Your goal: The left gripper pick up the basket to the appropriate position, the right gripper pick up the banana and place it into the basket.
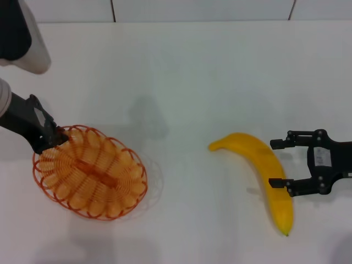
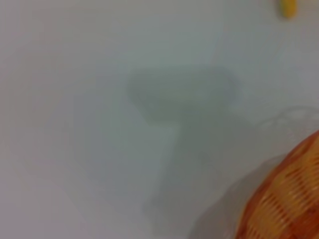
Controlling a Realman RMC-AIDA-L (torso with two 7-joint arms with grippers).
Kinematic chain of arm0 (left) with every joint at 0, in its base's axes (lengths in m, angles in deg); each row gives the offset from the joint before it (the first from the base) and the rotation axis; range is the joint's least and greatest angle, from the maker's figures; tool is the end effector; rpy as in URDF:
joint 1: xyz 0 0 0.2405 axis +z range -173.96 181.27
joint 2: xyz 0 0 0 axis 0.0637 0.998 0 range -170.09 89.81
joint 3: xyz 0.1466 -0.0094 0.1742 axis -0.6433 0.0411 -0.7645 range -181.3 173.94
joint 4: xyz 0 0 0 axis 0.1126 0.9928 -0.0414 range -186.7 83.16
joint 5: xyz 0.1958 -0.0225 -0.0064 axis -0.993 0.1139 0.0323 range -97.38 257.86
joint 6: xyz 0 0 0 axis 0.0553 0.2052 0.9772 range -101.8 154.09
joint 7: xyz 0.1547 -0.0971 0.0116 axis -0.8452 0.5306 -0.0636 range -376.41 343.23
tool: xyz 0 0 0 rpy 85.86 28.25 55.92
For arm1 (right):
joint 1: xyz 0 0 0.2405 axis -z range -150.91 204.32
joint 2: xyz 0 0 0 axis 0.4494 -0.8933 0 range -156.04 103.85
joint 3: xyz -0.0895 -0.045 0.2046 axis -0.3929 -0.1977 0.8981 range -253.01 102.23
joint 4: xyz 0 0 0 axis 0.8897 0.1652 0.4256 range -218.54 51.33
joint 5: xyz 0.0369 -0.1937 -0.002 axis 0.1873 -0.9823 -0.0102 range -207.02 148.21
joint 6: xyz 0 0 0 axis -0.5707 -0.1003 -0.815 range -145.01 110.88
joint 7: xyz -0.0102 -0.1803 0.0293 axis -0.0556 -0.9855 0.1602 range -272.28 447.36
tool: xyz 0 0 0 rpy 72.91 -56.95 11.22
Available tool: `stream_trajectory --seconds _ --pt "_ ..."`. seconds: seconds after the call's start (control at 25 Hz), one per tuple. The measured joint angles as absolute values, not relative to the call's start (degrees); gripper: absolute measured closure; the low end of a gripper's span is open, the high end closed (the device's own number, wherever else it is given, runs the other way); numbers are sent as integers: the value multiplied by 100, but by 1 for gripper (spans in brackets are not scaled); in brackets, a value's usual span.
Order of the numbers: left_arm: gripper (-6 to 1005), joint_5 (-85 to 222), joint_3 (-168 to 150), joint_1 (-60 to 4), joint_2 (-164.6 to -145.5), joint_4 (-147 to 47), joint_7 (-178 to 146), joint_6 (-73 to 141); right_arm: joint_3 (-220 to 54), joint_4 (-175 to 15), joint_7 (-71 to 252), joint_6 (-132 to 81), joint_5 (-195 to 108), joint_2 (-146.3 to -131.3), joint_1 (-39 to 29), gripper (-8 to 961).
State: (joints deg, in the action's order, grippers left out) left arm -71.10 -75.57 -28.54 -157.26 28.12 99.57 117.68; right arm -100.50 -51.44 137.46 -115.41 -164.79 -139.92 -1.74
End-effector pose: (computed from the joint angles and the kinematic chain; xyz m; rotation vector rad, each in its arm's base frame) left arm -0.2071 0.3435 0.0196 -2.7108 -0.3568 0.6261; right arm 0.2784 0.2730 -0.0021 -2.8771 0.1429 0.4383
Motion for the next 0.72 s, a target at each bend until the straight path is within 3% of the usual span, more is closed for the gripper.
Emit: stream_trajectory --seconds 0.72 --pt "932 -6643 -7943 -3140 -15741 2115 12276 11305 -10044 -5144 13746 -11541 -16475 -14000 -218 154"
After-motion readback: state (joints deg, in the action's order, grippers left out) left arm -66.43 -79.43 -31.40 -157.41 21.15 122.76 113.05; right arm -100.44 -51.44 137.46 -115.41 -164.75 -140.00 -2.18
